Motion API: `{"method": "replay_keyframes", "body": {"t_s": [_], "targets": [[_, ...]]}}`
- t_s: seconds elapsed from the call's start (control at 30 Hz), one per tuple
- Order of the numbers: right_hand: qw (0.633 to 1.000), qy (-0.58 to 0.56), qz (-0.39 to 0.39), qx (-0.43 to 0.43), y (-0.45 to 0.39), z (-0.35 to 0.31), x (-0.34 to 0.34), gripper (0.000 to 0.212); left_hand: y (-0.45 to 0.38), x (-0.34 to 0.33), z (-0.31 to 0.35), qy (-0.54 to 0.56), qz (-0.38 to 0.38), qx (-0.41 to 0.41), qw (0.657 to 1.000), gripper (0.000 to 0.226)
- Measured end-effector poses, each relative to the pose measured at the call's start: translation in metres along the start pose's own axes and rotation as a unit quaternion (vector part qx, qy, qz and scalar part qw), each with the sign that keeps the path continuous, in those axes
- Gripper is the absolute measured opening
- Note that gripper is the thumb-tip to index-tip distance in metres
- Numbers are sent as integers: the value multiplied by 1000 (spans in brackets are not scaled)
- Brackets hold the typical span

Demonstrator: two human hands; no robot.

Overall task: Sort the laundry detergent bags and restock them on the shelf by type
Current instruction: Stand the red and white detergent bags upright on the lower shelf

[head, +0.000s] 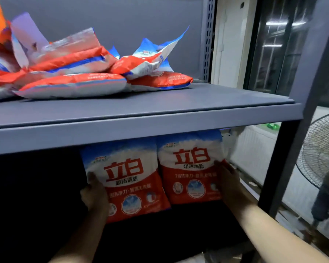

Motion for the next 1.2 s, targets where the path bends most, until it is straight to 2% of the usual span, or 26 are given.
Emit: {"method": "replay_keyframes", "body": {"t_s": [0.07, 0.17, 0.2, 0.3, 0.37, 0.43, 0.5, 0.53, 0.63, 0.7, 0.77, 0.83, 0.9, 1.1, 1.2], "targets": [[1000, 24, -15, 12, -13, 6, -8, 25, -11, -17, -7, 5, -8, -14, 1000, 53], [995, 93, 7, 22, -31, 23, -17, 22, -20, -36, -23, -2, -4, -21, 1000, 58], [992, 121, 21, 29, -43, 33, -16, 26, -21, -39, -27, -5, 6, -22, 1000, 62], [961, 262, 38, 76, -88, 68, -8, 72, -23, -46, -30, -45, 22, -38, 998, 66], [932, 342, 64, 101, -69, 57, -20, 79, -23, -48, -26, -89, 34, -79, 992, 63], [906, 379, 107, 153, -40, 41, -27, 75, -21, -47, -27, -150, 38, -147, 977, 69], [861, 429, 157, 224, -27, 40, -23, 67, -14, -41, -36, -236, 17, -251, 939, 81], [834, 462, 158, 258, -20, 39, -22, 65, -9, -37, -43, -269, -11, -321, 908, 84], [770, 570, 92, 273, 2, 52, -20, 72, 13, -26, -69, -348, -142, -496, 783, 87], [765, 600, 68, 226, 12, 62, -18, 87, 23, -24, -87, -400, -210, -553, 700, 85], [802, 572, 46, 166, 15, 74, -15, 96, 26, -23, -98, -436, -234, -576, 651, 83], [831, 532, 23, 162, 13, 79, -15, 95, 24, -25, -99, -453, -250, -569, 639, 77], [842, 516, 10, 159, 7, 77, -18, 94, 22, -30, -96, -461, -257, -557, 641, 71], [833, 540, -41, 116, -1, 59, -21, 98, 24, -38, -85, -489, -289, -506, 649, 75], [816, 562, -80, 110, 12, 49, -13, 96, 29, -30, -73, -479, -306, -479, 669, 77]]}}
Point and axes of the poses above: each hand's wrist, its own y-axis away from the middle knuckle, its own x-axis out of the back of the hand, z = x × y, the point moved 1 cm from there along -y, towards the middle knuckle, and after that the axes turned 7 degrees about z, right-handed, at the moved point
